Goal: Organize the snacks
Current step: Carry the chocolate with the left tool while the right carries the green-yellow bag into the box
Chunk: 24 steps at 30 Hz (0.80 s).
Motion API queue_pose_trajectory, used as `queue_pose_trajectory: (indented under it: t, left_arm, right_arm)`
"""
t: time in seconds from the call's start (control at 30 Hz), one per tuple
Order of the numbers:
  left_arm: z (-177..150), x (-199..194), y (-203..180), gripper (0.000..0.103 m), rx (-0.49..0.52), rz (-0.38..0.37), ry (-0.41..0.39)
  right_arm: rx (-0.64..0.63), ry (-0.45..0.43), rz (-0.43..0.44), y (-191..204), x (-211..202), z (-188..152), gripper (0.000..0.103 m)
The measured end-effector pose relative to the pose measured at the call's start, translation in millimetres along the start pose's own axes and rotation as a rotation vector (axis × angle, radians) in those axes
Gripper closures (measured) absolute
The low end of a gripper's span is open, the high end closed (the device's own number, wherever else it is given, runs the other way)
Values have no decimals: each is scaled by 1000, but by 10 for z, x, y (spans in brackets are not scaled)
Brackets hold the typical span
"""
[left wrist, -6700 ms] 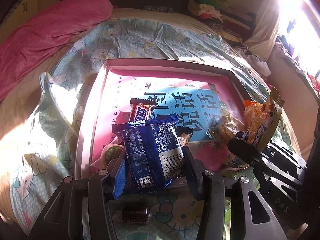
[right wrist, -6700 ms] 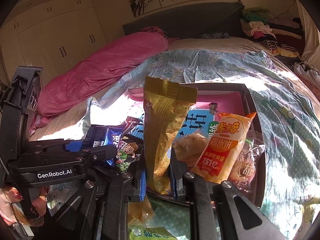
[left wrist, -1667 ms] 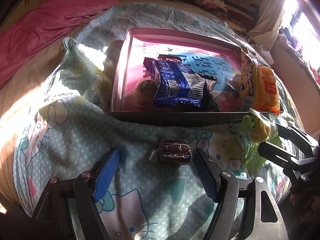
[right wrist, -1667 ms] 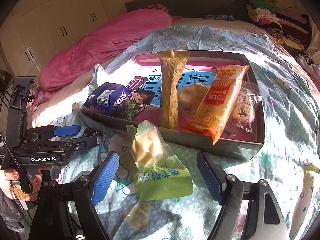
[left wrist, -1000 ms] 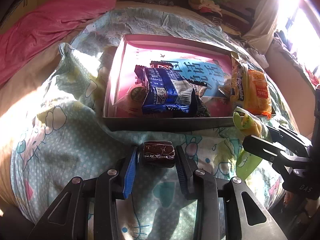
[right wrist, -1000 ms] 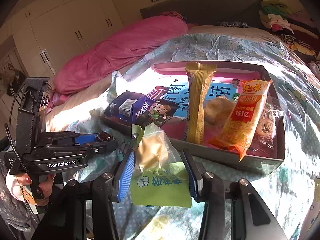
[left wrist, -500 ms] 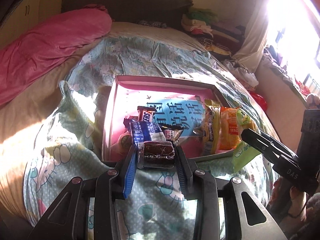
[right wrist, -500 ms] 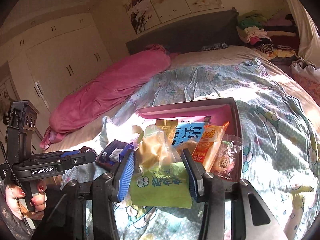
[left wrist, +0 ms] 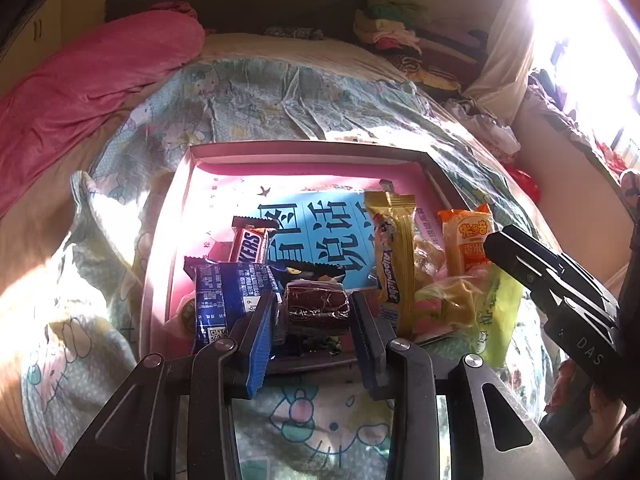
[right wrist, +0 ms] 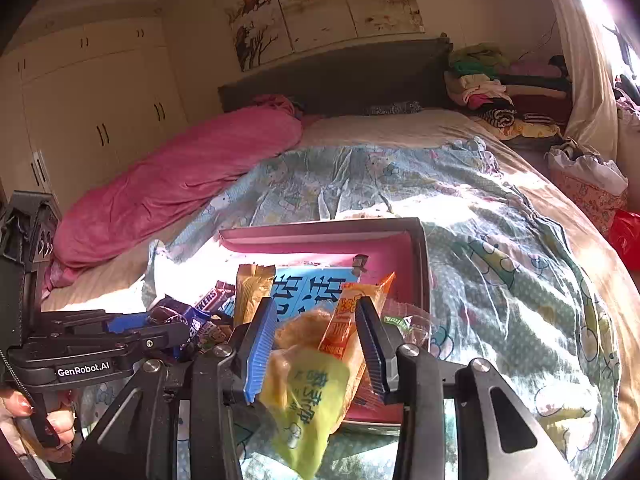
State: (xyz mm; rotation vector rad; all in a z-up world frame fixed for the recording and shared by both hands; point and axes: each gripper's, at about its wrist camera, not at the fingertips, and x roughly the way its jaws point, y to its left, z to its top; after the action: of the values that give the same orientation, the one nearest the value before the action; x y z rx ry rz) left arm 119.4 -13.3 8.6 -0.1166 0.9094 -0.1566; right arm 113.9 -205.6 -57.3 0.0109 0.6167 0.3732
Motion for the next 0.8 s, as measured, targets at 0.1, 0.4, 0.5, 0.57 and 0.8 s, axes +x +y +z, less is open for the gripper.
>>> queue_pose_trajectory:
  t: [0.1, 0.4, 0.5, 0.57, 0.8]
  left_arm:
    - [-19, 61, -42, 65, 19, 4, 3]
    - [-3, 204, -76, 65, 25, 1, 34]
    - [-9, 220, -96, 65, 35, 3, 33]
    - [-15, 229, -105, 65, 38, 6, 34]
    - [-15, 243, -111, 65, 35, 2, 40]
  right_arm:
    - [-2, 22, 2, 3, 28, -60, 61]
    - [13, 28, 34, -35, -69, -74, 61]
    - [-10, 59, 36, 23, -90, -141, 61]
    - [-33, 86, 19, 52, -52, -177, 61]
    - [-95, 100, -41, 112, 82, -191, 61]
